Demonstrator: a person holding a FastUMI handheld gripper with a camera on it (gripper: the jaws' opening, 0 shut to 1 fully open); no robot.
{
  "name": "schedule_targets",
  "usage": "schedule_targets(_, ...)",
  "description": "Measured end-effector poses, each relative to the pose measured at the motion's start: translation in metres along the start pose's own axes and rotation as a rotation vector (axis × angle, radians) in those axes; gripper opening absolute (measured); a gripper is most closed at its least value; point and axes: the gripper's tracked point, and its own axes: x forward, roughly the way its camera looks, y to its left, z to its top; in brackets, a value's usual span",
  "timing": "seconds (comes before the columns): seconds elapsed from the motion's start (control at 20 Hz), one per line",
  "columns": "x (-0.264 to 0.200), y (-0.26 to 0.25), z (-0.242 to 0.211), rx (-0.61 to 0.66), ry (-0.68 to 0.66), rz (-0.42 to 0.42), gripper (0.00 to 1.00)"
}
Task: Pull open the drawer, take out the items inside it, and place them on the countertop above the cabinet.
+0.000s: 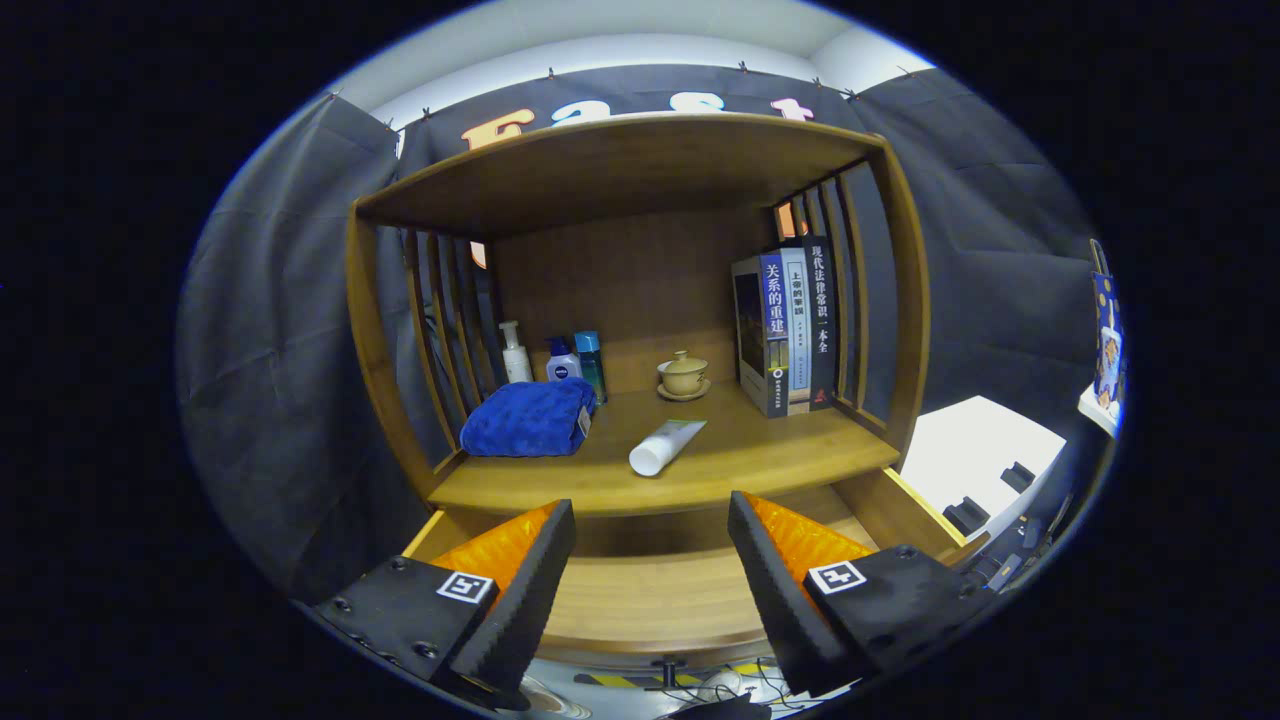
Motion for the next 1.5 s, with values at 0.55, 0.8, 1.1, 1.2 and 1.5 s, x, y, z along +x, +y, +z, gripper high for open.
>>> schedule_targets(0.55,-0.043,0.000,-0.072,-0.085,-0.039,-0.004,0.99)
schedule_targets(0.8,-0.042,-0.001,-0.103,-0.104,-0.001,-0.008,0.99)
schedule_targets(1.1,-0.034,-0.010,-0.130,-0.118,0.059,-0.041,0.99)
schedule_targets(1.2,-0.033,-0.012,-0.132,-0.127,0.059,-0.053,0.97)
schedule_targets(1.5,-0.024,-0.009,-0.136,-0.120,0.056,-0.062,0.97)
